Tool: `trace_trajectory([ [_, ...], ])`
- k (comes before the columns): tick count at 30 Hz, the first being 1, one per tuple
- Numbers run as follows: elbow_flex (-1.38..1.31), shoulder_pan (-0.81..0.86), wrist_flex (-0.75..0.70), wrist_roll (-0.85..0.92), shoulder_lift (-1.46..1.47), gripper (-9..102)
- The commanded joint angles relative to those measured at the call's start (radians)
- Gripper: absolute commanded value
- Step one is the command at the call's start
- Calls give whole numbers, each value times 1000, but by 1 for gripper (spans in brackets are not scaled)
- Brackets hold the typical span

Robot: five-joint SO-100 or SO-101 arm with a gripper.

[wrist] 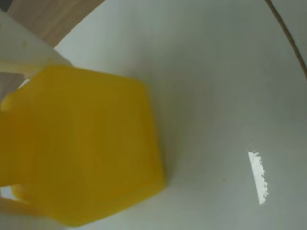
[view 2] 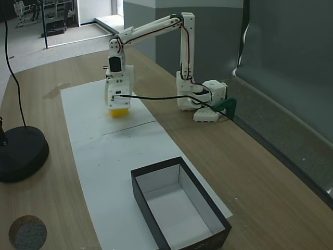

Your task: Grab a yellow square and put it in the box.

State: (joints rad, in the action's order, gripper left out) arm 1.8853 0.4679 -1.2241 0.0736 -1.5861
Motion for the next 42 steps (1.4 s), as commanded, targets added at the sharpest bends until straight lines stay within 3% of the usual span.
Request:
trace_trajectory([
  [1,-25,-3,11,5,-5,10],
  [6,-94,-46,8,5,-6,11],
  [10,-235,-172,-71,-6,-25,11],
  [22,-586,-888,-232,-38,-236,11],
  [26,-611,-1104,-202,-37,-247,11],
  [31,-660,-1249,-161,-6,-235,12],
  [42,-687,-1310,78,-2,-49,11],
])
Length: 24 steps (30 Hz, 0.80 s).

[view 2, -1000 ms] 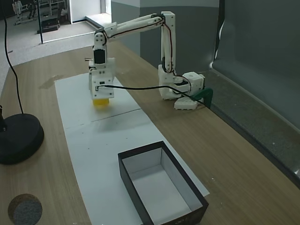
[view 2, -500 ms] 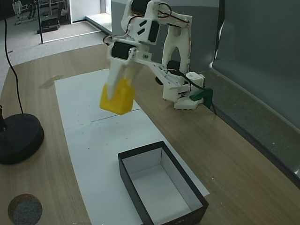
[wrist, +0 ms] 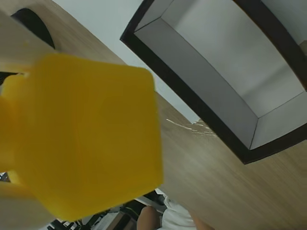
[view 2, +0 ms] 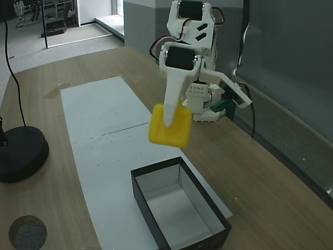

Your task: Grab a yellow square and put it in the box.

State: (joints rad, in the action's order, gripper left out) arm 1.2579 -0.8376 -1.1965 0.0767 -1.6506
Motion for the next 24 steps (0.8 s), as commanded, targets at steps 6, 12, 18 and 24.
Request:
trace_trajectory([
  [6,-60,-52,94,-87,92,11],
  [12,-57,-106,84,-95,106,11],
  [18,-58,-133,91,-115,127,11],
  [24,-58,-100,92,-112,143,11],
])
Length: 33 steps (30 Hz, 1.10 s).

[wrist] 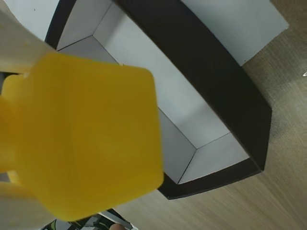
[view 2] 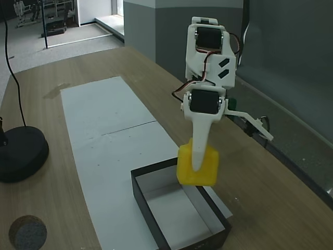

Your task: Grab a yellow square and put it in the box.

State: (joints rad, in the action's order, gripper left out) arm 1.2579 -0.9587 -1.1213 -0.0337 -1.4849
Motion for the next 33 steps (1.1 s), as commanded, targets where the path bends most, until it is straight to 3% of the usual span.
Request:
trace_trajectory([
  [1,-58,26,17,-2,-23,12],
  [10,-58,32,-38,-6,-37,31],
  [17,-67,55,-77,-2,-49,23],
  [21,-103,101,-201,21,-135,6],
  [24,-103,137,-324,52,-252,3],
  [28,-100,288,-426,-29,-454,2],
  [33,-32,660,-463,-103,-716,2],
])
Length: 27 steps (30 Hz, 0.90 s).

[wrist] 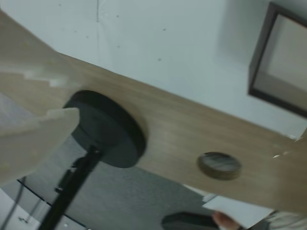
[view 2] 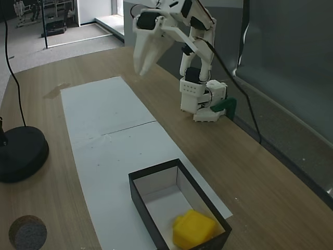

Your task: Grab a yellow square and put it in the box.

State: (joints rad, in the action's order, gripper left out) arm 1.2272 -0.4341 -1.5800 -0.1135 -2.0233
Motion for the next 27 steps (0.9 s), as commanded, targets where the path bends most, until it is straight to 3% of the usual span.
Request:
trace_trajectory([
  [1,44,199,-11,-25,-236,2],
  [7,459,423,55,-21,-660,2],
  [14,946,492,359,57,-1121,0],
  [27,1608,546,695,167,-1462,0],
])
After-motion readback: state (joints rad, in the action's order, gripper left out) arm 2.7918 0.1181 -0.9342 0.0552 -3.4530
